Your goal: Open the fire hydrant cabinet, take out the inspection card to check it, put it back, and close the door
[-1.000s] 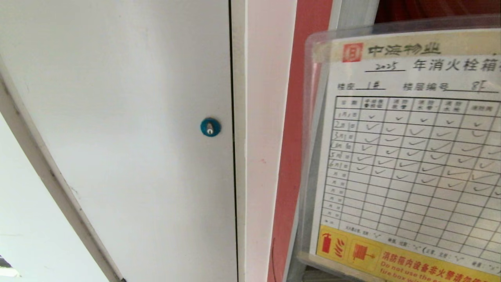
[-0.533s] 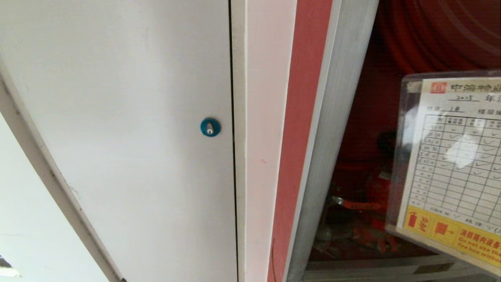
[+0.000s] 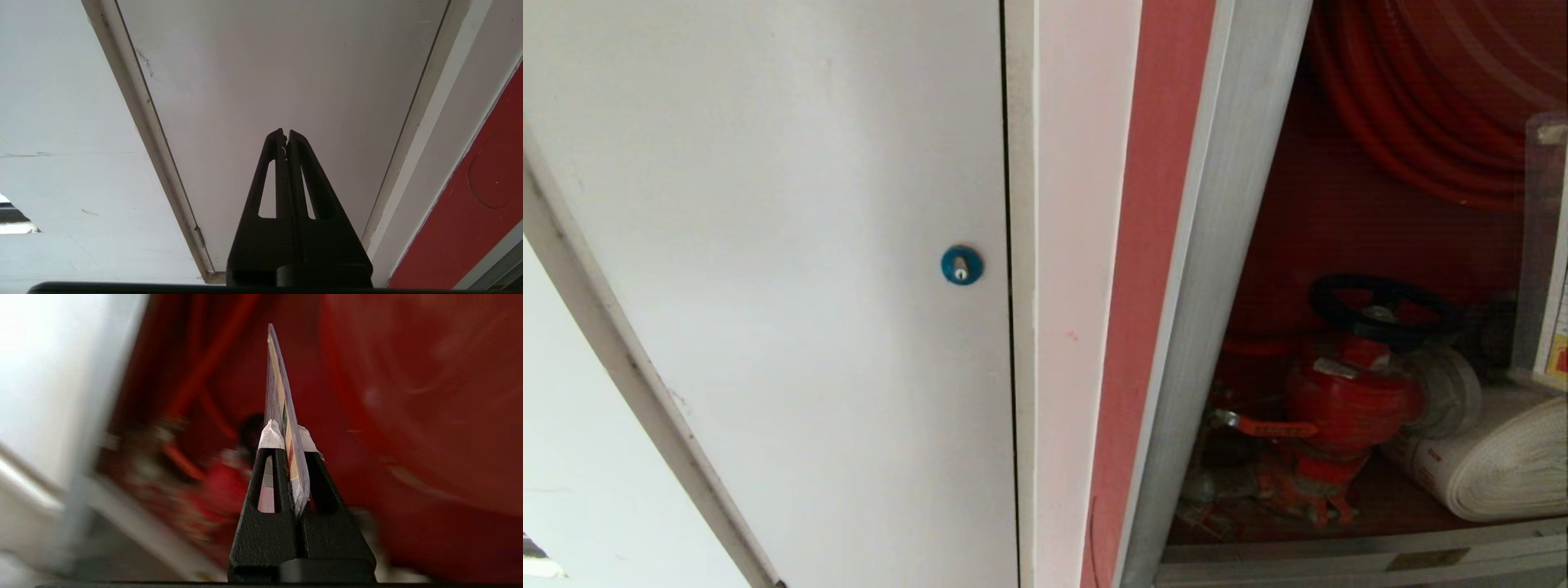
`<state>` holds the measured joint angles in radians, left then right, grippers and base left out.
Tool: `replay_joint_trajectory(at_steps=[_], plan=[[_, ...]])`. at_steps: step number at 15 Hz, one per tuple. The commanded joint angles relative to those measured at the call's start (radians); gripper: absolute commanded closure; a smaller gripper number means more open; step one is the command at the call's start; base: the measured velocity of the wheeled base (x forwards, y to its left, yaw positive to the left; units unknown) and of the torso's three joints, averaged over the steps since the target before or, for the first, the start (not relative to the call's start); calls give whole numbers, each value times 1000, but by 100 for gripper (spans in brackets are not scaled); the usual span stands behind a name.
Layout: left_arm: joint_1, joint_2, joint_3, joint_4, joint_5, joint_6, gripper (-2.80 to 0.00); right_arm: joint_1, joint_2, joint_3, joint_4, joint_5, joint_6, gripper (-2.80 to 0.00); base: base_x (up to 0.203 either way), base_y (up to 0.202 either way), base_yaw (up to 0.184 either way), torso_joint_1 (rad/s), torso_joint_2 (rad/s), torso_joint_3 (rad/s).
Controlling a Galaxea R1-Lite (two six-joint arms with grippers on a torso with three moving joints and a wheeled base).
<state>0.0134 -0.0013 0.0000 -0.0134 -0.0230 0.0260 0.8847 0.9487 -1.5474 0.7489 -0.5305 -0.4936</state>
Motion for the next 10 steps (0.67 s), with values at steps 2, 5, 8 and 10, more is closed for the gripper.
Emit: replay_joint_trajectory(at_steps=[2, 5, 8, 10], plan=[[0, 1, 8, 0, 0, 0, 0, 0, 6, -8, -4, -73, -177, 0, 0, 0, 0, 0, 0, 0], [0, 1, 8, 0, 0, 2, 0, 0, 51, -17, -9, -195, -316, 0, 0, 0, 0, 0, 0, 0], [0, 1, 8, 0, 0, 0, 0, -13, 122, -12, -8, -299, -425, 0, 0, 0, 0, 0, 0, 0], [0, 1, 8, 0, 0, 0, 0, -47, 177, -8, -8, -352, -502, 0, 0, 0, 0, 0, 0, 0]])
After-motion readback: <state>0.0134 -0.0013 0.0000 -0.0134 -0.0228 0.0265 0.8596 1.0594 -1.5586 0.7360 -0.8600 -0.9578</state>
